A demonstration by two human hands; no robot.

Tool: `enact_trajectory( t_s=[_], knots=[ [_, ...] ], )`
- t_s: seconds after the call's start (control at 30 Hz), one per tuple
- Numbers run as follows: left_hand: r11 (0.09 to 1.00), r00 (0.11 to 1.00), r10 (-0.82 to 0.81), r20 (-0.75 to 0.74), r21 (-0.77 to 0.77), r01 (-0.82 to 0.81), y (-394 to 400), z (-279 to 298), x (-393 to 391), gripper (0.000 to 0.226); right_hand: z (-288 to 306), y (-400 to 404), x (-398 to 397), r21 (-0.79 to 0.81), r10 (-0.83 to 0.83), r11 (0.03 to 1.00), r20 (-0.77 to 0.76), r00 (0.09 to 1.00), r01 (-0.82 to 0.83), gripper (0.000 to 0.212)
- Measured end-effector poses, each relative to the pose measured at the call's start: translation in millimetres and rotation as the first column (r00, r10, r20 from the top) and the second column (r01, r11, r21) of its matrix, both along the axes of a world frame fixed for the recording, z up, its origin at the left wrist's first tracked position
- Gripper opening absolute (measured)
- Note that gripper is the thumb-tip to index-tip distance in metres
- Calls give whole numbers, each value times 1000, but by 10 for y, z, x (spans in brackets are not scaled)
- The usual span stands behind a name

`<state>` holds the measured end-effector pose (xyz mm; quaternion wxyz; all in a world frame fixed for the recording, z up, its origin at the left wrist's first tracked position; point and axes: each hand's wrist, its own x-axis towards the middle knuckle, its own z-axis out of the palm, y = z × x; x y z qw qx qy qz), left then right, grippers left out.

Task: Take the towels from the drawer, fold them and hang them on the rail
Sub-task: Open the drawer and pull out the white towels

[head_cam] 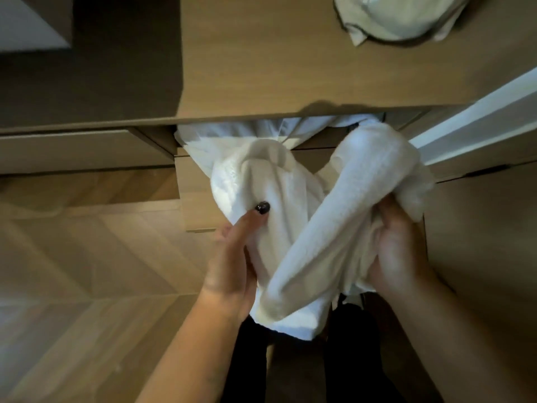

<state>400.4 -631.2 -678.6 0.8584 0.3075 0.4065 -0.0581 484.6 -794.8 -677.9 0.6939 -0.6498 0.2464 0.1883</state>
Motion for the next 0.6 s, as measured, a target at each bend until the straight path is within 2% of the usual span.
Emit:
enact_trajectory(
  t_s=[0.07, 0.13, 0.23, 0.37, 0.5, 0.6],
  knots=[
    [999, 1000, -13, 23, 39, 12, 52, 426, 16, 57, 446, 40, 73, 22, 10, 1000, 6, 1000, -11, 47],
    [997, 999, -7, 52, 80, 3, 104, 817, 23, 50, 864, 91, 130, 28, 36, 999, 23, 999, -37, 40],
    [995, 997, -32, 76, 99, 24, 239, 1391, 46, 40, 1466, 181, 191, 167, 19, 985, 66, 998, -30, 52],
    [982, 989, -61, 134, 188, 35, 521, 2140, 25, 45, 2184, 359, 144, 354, 77, 928, 129, 989, -119, 29],
    [964, 985, -49, 165, 266, 4, 844, 2783, -87, 56, 2822, 647, -23, 348, 9, 935, 161, 987, -66, 36],
    [960, 984, -54, 169, 282, 4, 1093, 3191, -226, 53, 3190, 880, -190, 331, -56, 944, 166, 985, -2, 38]
  ],
)
